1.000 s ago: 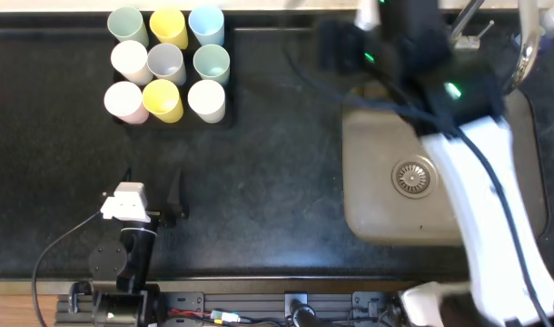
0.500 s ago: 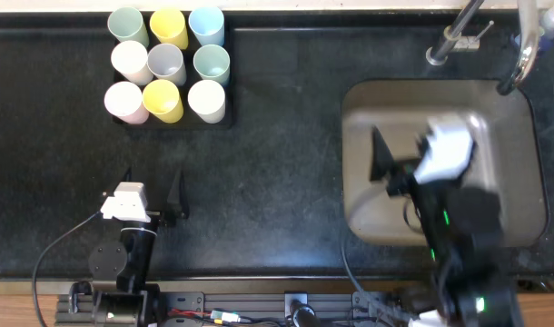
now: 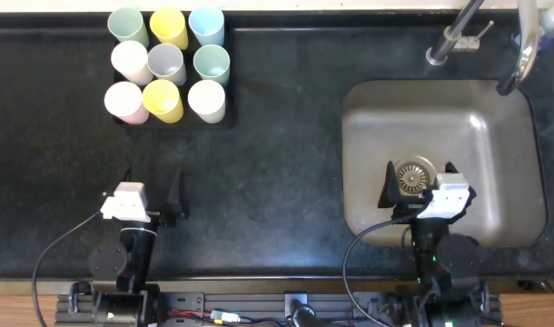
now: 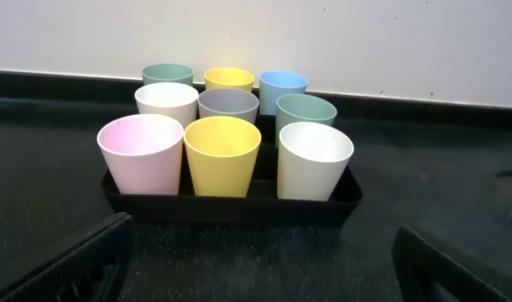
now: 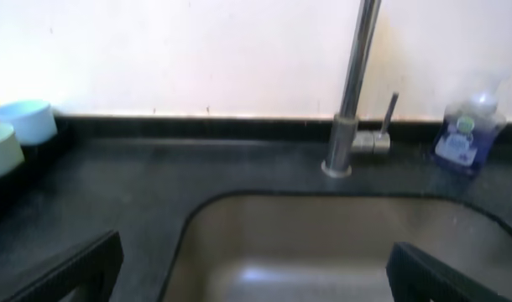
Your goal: Store Cups
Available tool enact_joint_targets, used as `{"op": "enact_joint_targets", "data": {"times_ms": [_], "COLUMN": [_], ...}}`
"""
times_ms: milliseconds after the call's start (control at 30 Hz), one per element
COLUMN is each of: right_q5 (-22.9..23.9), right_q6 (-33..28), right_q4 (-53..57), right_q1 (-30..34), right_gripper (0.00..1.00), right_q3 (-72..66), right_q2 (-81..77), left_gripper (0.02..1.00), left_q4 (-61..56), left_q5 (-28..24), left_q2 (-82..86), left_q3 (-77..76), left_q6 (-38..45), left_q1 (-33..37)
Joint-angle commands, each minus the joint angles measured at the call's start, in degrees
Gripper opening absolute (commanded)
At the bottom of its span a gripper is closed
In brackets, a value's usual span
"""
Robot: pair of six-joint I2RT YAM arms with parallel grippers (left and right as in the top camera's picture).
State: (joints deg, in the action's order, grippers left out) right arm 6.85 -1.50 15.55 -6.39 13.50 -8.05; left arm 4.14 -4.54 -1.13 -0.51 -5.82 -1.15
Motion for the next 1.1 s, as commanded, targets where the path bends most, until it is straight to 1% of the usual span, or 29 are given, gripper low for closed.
{"op": "enact_joint_targets", "data": {"times_ms": [33, 200, 267, 300, 433, 1100], "right_q5": [-0.48, -5.75, -5.79, -5.68, -4.07, -4.28], "right_q6": [-0.22, -0.24, -0.22, -0.63, -1.53, -1.51], "right_q4": [-6.03, -12.11, -13.44, -12.41, -12.07, -11.28], "right_q1": [0.31, 0.31, 0.31, 0.31, 0.31, 0.31], "right_gripper": [0.998, 0.998, 0.998, 0.996, 0.998, 0.998], "right_q3": [-5.46, -11.61, -13.38, -13.27, -13.25, -13.22], "right_q2": [3.19, 4.46, 4.46, 4.46, 4.5, 4.46], "left_gripper": [1.0, 1.0, 1.0, 1.0, 1.0, 1.0], "left_q4": [0.13, 0.13, 0.13, 0.13, 0.13, 0.13], "left_q5": [-0.74, -0.74, -0.74, -0.74, -0.74, -0.74], "left_q2": [0.63, 0.63, 0.63, 0.63, 0.63, 0.63], "left_q3": [0.07, 0.07, 0.07, 0.07, 0.07, 0.07], "left_q6": [-0.61, -0.61, -0.59, -0.61, -0.61, -0.61], "left_q1": [-0.48, -0.48, -0.48, -0.48, -0.48, -0.48]}}
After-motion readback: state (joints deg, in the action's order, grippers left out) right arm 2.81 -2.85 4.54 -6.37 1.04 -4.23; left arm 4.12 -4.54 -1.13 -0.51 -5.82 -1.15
